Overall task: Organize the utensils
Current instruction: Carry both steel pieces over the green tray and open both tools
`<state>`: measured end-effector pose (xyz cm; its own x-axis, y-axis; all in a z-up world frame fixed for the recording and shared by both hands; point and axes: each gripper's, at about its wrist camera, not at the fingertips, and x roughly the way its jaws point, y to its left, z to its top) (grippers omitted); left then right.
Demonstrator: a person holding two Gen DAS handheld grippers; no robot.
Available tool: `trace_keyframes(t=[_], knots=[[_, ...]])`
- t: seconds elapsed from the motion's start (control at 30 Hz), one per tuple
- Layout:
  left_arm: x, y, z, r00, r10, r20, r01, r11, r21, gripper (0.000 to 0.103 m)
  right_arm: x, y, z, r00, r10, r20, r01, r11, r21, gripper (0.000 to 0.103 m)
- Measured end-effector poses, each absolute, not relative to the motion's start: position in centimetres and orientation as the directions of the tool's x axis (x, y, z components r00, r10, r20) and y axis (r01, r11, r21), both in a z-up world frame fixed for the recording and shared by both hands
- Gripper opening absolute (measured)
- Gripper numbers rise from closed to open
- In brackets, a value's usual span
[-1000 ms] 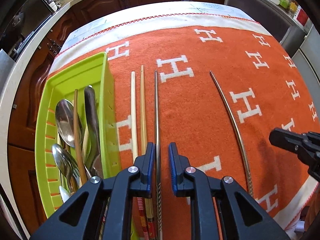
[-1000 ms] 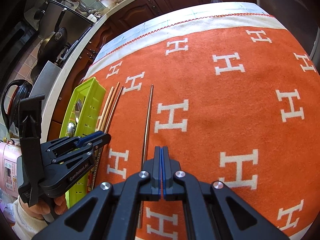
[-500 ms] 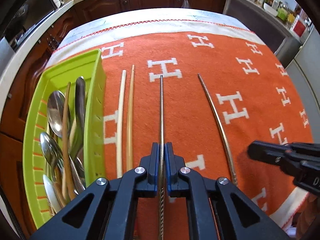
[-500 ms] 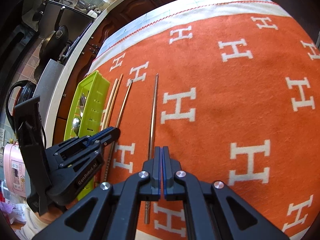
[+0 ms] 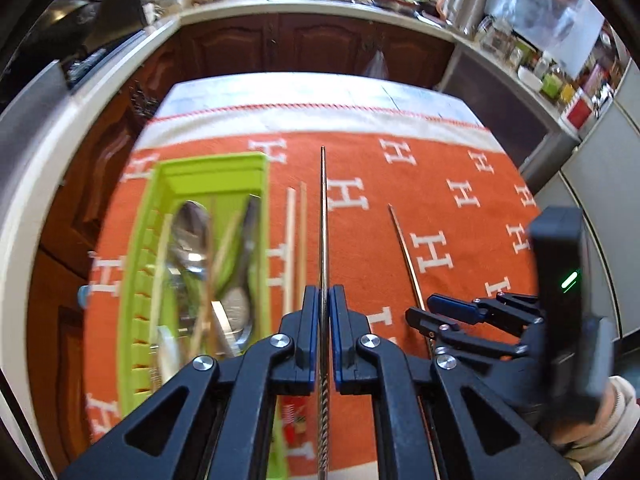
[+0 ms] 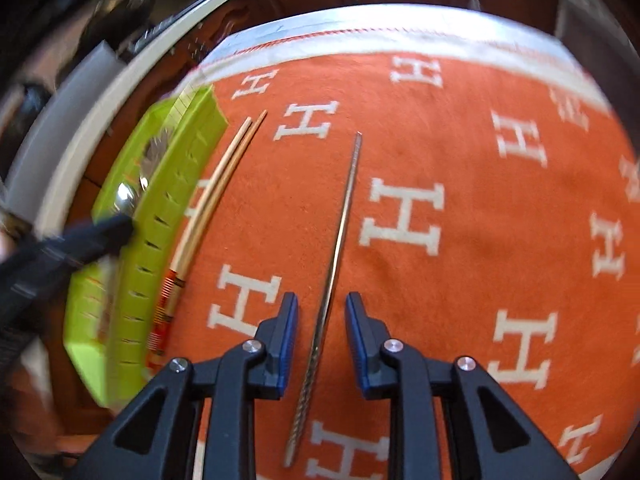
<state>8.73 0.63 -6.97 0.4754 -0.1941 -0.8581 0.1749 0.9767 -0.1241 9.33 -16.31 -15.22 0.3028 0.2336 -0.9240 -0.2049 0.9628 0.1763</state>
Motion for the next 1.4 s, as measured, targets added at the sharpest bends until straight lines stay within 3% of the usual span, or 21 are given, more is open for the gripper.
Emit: trace_keyframes(t=[0.13, 0.27, 0.47, 0.7, 0.87, 1.03, 1.2, 1.33, 1.4], knots=[[7.9, 3.3, -5.3, 0.508, -0.162, -0.846, 0.128, 0.985, -0.111, 0.003, 8.6, -14.0, -15.4, 0.375, 0.073, -0.924, -0.241, 0.97, -0.021, 0.014], [7.5, 5.5, -4.5, 0.529, -0.126, -0.839, 0.088, 0.992, -0.093, 0.003, 8.8, -14.2, -15.4, 0.369, 0.076, -0.926, -0.206, 0.979, -0.002, 0.005], [7.1, 8.9, -3.6, 0.556, -0.069, -0.829, 0.026, 0.998, -0.065, 0.003, 10.1, -16.2, -14.9, 0.312, 0.23, -0.922, -0.105, 0.973, 0.207, 0.005], [7.6, 10.2, -5.5, 0.521, -0.034, -0.853, -0.008, 0.999, -0.046, 0.003, 10.3, -14.0, -9.8, 0.307, 0.517, -0.799, -0.157, 0.856, 0.493, 0.005], [7.9, 10.5, -7.3, 0.489, -0.023, -0.872, -0.014, 0.999, -0.034, 0.003, 10.5, -8.7, -8.7, 0.247, 0.587, -0.771, -0.227, 0.809, 0.543, 0.005], [8.2, 11.4, -7.6, 0.493, 0.011, -0.87, -0.06, 0.998, -0.021, 0.004, 11.7, -6.3, -10.2, 0.207, 0.599, -0.773, -0.186, 0.8, 0.57, 0.006], [8.4, 12.5, -7.1, 0.513, 0.009, -0.858, -0.084, 0.996, -0.039, 0.027, 12.3, -4.9, -11.3, 0.164, 0.598, -0.784, -0.163, 0.801, 0.576, 0.008], [8.6, 13.0, -7.0, 0.519, 0.001, -0.855, -0.103, 0.993, -0.061, 0.033, 12.2, -4.9, -11.1, 0.173, 0.575, -0.8, -0.179, 0.817, 0.549, 0.009], [8.6, 13.0, -6.9, 0.526, 0.0, -0.851, -0.108, 0.992, -0.067, 0.041, 12.2, -5.3, -10.9, 0.18, 0.566, -0.804, -0.187, 0.823, 0.537, 0.009]])
